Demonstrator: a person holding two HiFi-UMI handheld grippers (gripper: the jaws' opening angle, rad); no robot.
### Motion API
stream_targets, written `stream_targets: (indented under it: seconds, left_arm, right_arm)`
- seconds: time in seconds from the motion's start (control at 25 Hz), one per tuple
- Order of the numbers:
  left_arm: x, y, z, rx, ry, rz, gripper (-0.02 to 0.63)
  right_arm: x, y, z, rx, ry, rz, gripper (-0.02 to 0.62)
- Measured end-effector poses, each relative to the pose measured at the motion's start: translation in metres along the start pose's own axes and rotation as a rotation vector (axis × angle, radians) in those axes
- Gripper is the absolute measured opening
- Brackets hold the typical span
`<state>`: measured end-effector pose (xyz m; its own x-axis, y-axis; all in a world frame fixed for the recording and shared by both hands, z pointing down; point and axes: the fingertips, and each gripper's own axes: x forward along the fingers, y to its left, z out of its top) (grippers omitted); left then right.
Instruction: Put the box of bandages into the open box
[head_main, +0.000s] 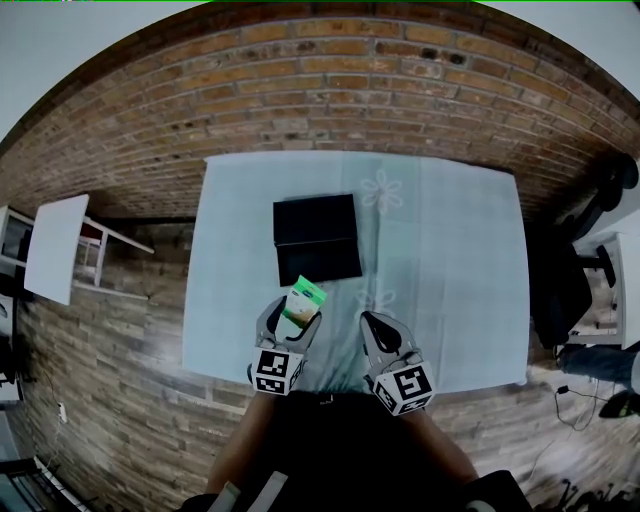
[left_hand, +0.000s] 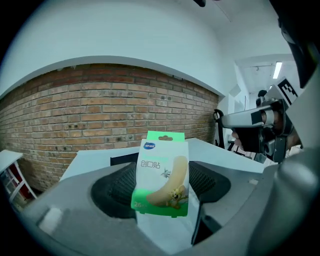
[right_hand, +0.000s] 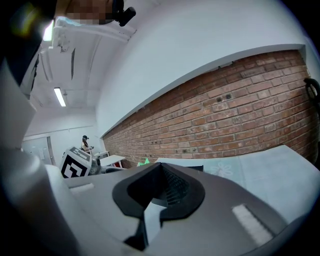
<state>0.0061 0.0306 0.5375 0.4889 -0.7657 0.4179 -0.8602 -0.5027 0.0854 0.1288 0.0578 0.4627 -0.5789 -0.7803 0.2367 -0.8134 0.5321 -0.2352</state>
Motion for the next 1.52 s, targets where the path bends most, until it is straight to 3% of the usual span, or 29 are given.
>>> stream_targets:
  seconds: [0.8, 1.52]
  left_arm:
    - [0.07, 0.038, -0.042, 0.26, 0.23, -0.211, 0.341]
    - [0.12, 0.052, -0.071, 0.395, 0.378, -0.352, 0.341]
  right_arm:
    - [0.044, -0.019, -0.022, 0.05, 0.081, -0.038, 0.0]
    - [0.063, -0.028, -0.04, 0.079, 0.136, -0.065, 0.0]
